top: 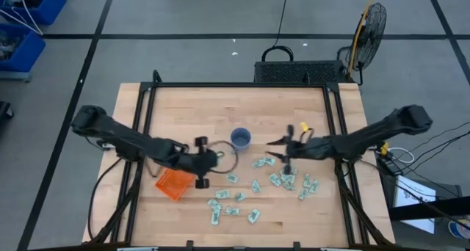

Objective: Pick and place Stevia / Truvia into bins
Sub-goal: Put the green stevia packet into the orange basket

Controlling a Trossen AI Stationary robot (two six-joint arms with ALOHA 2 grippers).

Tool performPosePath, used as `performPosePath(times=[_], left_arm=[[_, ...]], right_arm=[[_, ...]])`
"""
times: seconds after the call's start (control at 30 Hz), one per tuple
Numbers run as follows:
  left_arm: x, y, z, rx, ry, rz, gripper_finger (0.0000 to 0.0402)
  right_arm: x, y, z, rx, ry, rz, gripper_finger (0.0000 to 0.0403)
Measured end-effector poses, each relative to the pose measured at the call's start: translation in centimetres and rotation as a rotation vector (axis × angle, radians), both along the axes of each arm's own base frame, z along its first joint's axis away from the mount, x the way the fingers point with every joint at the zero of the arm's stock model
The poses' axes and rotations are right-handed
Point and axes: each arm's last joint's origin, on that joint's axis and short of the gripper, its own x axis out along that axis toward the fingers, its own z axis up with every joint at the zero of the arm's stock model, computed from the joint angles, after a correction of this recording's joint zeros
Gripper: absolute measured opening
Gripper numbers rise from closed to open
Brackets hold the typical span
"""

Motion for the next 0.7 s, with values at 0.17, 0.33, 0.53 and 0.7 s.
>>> performPosePath(times=[0.17,0.33,0.53,0.7], left_arm=[[-3.8,-1.0,0.7,-0.108,0.126,0.167,0.0006],[-6.3,-2.3,-0.7,-0.135,0.289,0.342,0.001],[-8.0,-2.6,-3.1,-0.237,0.386,0.572,0.0015],[-8.7,-2.3,-4.4,-0.247,0.419,0.648,0.0016]], right_arm=[[5.4,1.4,-1.7,0.046,0.062,0.016,0.013],[9.1,2.0,-4.2,-0.01,0.18,0.004,0.013],[11.4,2.6,-6.2,0.113,0.228,0.025,0.013],[12.6,3.0,-6.7,0.163,0.235,0.06,0.013]])
